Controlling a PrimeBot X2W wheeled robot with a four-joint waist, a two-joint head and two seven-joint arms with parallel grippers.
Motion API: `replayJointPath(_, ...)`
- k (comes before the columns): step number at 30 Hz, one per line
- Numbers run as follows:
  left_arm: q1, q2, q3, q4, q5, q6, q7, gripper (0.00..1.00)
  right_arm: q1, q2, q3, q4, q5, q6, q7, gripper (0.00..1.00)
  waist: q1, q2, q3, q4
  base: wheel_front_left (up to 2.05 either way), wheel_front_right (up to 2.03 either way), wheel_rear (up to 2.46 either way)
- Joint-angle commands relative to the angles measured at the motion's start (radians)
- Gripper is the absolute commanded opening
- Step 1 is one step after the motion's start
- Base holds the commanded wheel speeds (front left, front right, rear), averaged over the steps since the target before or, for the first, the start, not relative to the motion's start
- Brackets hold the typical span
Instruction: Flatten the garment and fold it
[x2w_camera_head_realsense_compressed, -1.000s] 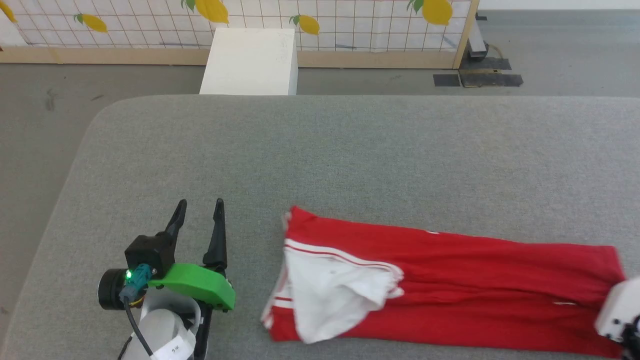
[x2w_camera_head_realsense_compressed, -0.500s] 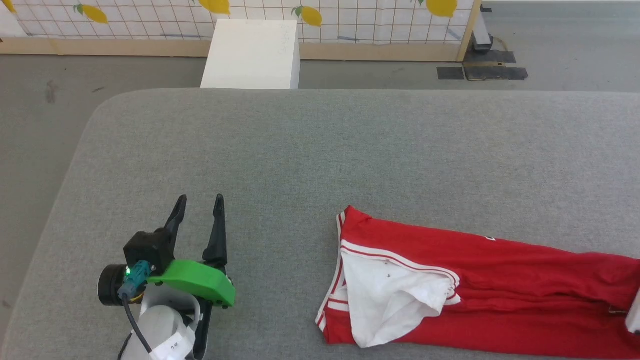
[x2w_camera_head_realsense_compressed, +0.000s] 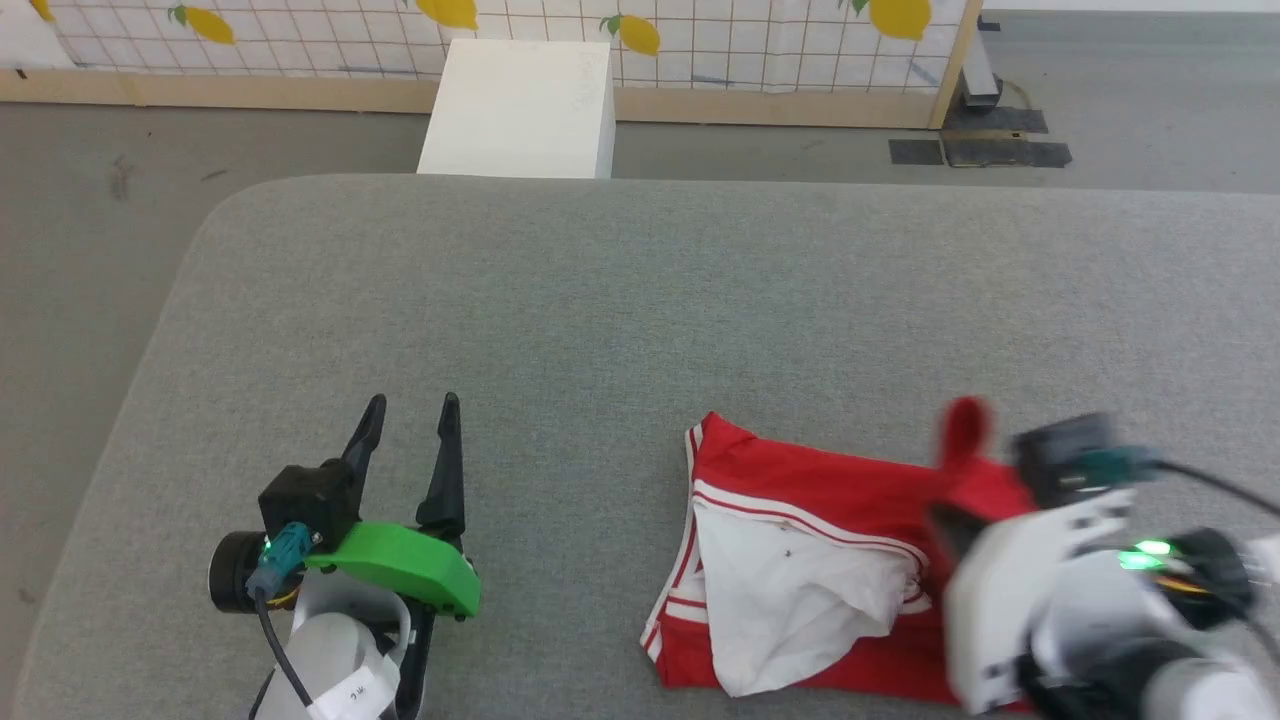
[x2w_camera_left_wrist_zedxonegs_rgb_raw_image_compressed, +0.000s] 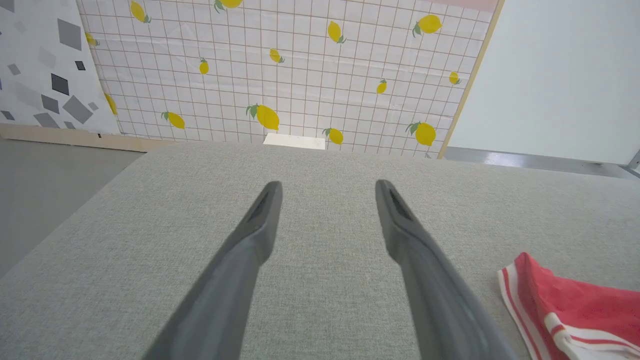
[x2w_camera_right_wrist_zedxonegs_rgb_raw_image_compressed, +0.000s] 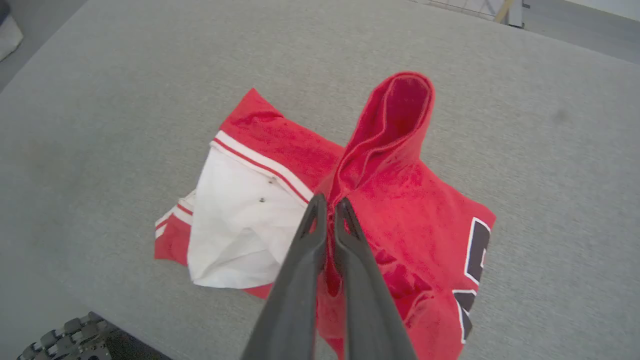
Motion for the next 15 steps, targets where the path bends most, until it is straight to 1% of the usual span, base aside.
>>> replayJointPath(1,-0.020,-0.004,0.001,0.004,0.013,-0.006,-0.004,1.00,-0.026,0.002,0.054,0.011,0.000,-0.002,0.001,0.00,0.0000,0.0000,0.004,0.007,0.00,0.00,0.00)
replayJointPath(4,-0.027,-0.006,-0.002,0.009,0.014,-0.010,-0.004,1.00,-0.084,0.002,0.173,0.090,-0.018,-0.002,-0.026,0.00,0.0000,0.0000,0.010,0.022,0.00,0.00,0.00)
replayJointPath(6,-0.032,-0.008,-0.005,0.010,0.014,-0.013,-0.004,1.00,-0.123,0.002,0.223,0.160,-0.016,-0.002,-0.056,0.00,0.0000,0.0000,0.018,0.033,0.00,0.00,0.00)
replayJointPath(10,-0.042,-0.011,-0.009,0.013,0.013,-0.016,-0.004,1.00,-0.198,0.002,0.284,0.312,0.004,-0.002,-0.128,0.00,0.0000,0.0000,0.033,0.054,0.00,0.00,0.00)
replayJointPath(15,-0.051,-0.014,-0.013,0.015,0.011,-0.019,-0.004,1.00,-0.275,0.002,0.331,0.486,0.051,-0.002,-0.205,0.00,0.0000,0.0000,0.051,0.074,0.00,0.00,0.00)
